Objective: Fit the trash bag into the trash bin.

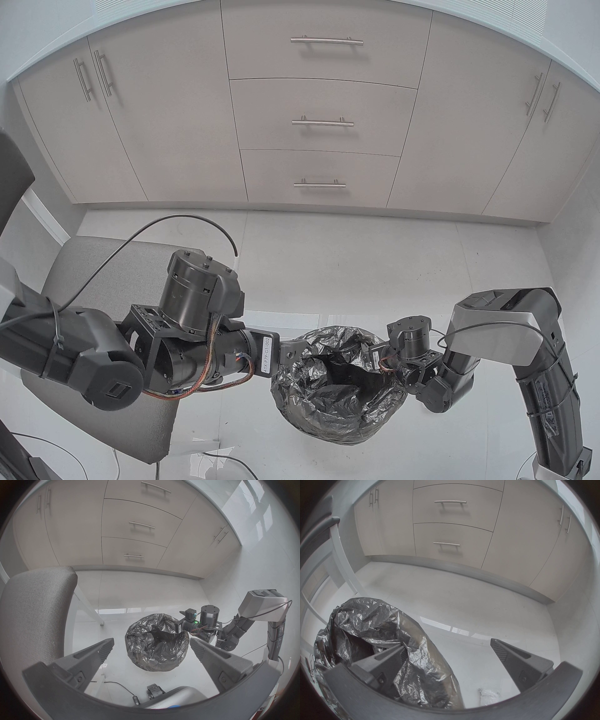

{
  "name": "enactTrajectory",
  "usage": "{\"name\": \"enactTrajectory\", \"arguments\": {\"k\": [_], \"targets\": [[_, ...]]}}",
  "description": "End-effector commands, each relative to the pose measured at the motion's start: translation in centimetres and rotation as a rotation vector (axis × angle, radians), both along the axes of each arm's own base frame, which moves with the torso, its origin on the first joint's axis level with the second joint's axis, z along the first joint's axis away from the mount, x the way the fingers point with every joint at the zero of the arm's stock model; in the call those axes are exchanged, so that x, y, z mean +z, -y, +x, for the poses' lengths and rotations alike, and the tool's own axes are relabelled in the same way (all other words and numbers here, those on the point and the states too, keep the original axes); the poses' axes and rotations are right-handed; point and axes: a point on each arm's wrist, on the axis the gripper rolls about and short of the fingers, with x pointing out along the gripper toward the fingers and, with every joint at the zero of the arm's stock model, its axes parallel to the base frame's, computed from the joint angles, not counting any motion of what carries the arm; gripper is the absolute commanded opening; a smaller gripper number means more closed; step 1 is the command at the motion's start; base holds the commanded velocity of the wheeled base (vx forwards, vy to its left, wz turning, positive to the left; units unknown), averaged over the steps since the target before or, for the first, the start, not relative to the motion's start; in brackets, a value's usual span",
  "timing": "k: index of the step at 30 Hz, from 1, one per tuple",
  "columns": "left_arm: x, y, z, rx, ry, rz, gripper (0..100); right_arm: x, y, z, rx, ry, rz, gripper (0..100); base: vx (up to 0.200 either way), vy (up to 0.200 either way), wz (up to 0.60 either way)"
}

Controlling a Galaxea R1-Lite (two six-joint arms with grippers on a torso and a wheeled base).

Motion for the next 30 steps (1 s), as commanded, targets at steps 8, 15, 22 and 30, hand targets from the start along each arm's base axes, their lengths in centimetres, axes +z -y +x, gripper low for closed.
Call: {"name": "enactTrajectory", "arguments": {"k": [8, 15, 22, 30], "targets": [[-0.3, 0.1, 0.1, 0.0, -0.008, 0.007, 100, 1.1, -0.3, 0.7, -0.057, 0.062, 0.004, 100, 0.0, 0.0, 0.0], [-0.3, 0.1, 0.1, 0.0, -0.008, 0.007, 100, 1.3, -0.4, 0.9, -0.062, 0.075, 0.016, 100, 0.0, 0.0, 0.0], [-0.7, 0.2, 0.2, -0.001, -0.015, 0.013, 100, 1.0, -0.3, 0.5, -0.058, 0.056, 0.007, 100, 0.0, 0.0, 0.0], [-0.8, 0.3, 0.2, -0.002, -0.017, 0.016, 100, 1.9, -1.4, -2.9, 0.104, -0.018, 0.021, 100, 0.0, 0.0, 0.0]]}}
